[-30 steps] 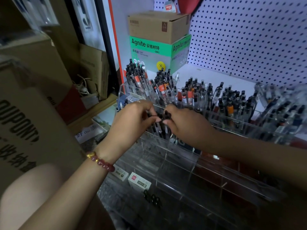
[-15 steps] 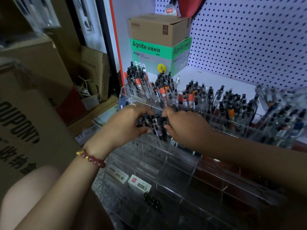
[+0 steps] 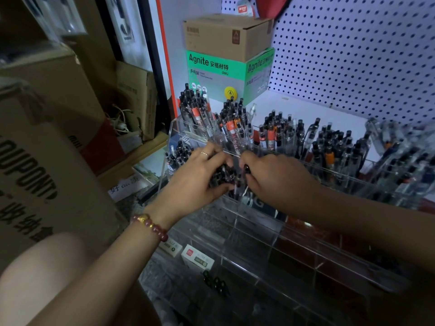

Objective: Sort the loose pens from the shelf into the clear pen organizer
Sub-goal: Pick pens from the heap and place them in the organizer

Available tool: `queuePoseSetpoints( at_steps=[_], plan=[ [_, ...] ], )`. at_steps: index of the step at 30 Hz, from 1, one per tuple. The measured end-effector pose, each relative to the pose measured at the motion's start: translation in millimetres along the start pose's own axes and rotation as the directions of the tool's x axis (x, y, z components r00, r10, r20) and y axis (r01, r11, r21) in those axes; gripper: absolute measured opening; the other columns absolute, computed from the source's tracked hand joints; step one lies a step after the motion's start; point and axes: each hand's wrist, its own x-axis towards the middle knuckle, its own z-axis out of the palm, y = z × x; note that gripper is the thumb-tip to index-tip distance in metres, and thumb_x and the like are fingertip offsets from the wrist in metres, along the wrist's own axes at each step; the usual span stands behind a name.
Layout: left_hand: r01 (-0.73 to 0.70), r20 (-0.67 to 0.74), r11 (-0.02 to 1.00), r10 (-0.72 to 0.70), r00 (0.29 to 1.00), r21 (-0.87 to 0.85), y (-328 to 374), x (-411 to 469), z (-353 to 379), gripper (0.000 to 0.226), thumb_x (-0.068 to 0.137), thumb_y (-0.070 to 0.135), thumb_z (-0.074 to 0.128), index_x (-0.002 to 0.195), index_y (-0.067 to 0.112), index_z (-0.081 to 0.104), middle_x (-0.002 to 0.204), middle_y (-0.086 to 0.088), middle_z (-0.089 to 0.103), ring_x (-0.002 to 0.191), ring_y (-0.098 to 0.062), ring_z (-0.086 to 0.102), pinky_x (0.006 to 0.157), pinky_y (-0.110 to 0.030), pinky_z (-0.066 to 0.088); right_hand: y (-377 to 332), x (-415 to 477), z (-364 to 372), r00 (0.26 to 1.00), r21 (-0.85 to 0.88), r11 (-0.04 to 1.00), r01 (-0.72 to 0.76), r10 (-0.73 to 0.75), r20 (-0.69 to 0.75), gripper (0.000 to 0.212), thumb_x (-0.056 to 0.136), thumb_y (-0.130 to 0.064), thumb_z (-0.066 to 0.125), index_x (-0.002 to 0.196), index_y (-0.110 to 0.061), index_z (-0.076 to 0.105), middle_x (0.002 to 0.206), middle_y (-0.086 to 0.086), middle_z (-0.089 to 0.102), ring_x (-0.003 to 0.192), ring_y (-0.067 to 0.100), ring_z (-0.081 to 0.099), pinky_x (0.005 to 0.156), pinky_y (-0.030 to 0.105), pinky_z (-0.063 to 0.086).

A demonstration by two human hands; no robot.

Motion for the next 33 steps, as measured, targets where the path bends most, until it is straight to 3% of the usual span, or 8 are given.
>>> queuePoseSetpoints(
  at_steps=[5,10,13,17,23,28,33],
  plan=[
    [-0.005,-0.051,0.999,0.007,0.999,0.051,6.6,-0.4,14.2,0.045,0.082,0.036,0.058,0.123,0.019,0.052,0.117,-0.006,0.037,0.099,-0.019,0.05,0.065,-0.028,0.047,0.1,-1.4,1.9,1.0,0.018,1.0,-0.007,0.007,-0.017,0.03,0.1,-0.025,0.036,0.128,-0.016,0.038,0.067,-0.007,0.044,0.052,0.013,0.043,0.045,0.023,0.032],
    [0.029,-0.141,0.991,-0.01,0.99,0.132,7.8,3.1,20.5,0.034,0.079,0.034,0.069,0.108,0.019,0.058,0.108,-0.007,0.044,0.091,-0.02,0.053,0.054,-0.025,0.036,-0.2,-7.2,-0.5,0.999,0.099,0.995,0.006,-0.001,-0.052,0.028,0.098,-0.025,0.036,0.125,-0.021,0.032,0.062,-0.007,0.042,0.045,0.004,0.037,0.043,0.024,0.023],
    [0.013,-0.216,0.992,0.014,0.976,0.124,2.0,4.1,21.5,0.03,0.081,0.042,0.058,0.098,0.018,0.06,0.104,-0.001,0.052,0.088,-0.017,0.054,0.051,-0.025,0.038,0.0,-9.3,-2.0,0.991,0.157,0.987,0.035,-0.014,-0.13,0.02,0.098,-0.029,0.034,0.116,-0.021,0.038,0.058,-0.005,0.043,0.044,0.005,0.037,0.043,0.025,0.023],
    [-0.07,-0.259,0.991,0.099,0.961,0.117,-3.3,5.3,25.2,0.028,0.082,0.038,0.054,0.092,0.013,0.062,0.098,0.001,0.062,0.089,-0.017,0.056,0.054,-0.034,0.05,1.3,-8.0,0.5,0.984,0.201,0.977,0.075,-0.041,-0.171,0.019,0.099,-0.04,0.039,0.103,-0.023,0.047,0.058,-0.01,0.042,0.047,0.0,0.037,0.046,0.025,0.031],
    [-0.168,-0.184,0.98,0.186,0.965,0.109,-7.9,10.8,22.0,0.033,0.081,0.037,0.058,0.095,0.008,0.061,0.095,-0.003,0.057,0.084,-0.021,0.05,0.059,-0.04,0.049,0.9,-6.3,-1.4,0.992,0.244,0.967,0.077,-0.049,-0.116,0.02,0.096,-0.036,0.048,0.111,-0.024,0.048,0.082,-0.008,0.061,0.067,0.012,0.055,0.057,0.026,0.038],
    [-0.169,-0.21,0.978,0.192,0.959,0.126,-7.1,11.2,20.9,0.036,0.085,0.04,0.057,0.098,0.006,0.062,0.097,-0.004,0.06,0.086,-0.021,0.052,0.058,-0.039,0.05,0.5,-7.1,-7.3,0.994,0.147,0.988,0.052,-0.037,-0.104,0.032,0.096,-0.039,0.049,0.121,-0.023,0.035,0.087,-0.005,0.062,0.071,0.016,0.06,0.055,0.027,0.044],
    [-0.158,-0.251,0.974,0.196,0.948,0.163,-3.3,13.0,17.9,0.033,0.086,0.039,0.054,0.092,0.007,0.061,0.094,-0.004,0.06,0.087,-0.019,0.051,0.054,-0.034,0.049,6.1,-7.0,-10.0,0.998,0.009,1.0,0.023,-0.023,-0.062,0.02,0.102,-0.026,0.043,0.12,-0.017,0.046,0.093,0.0,0.064,0.077,0.019,0.062,0.066,0.031,0.052]
  ],
)
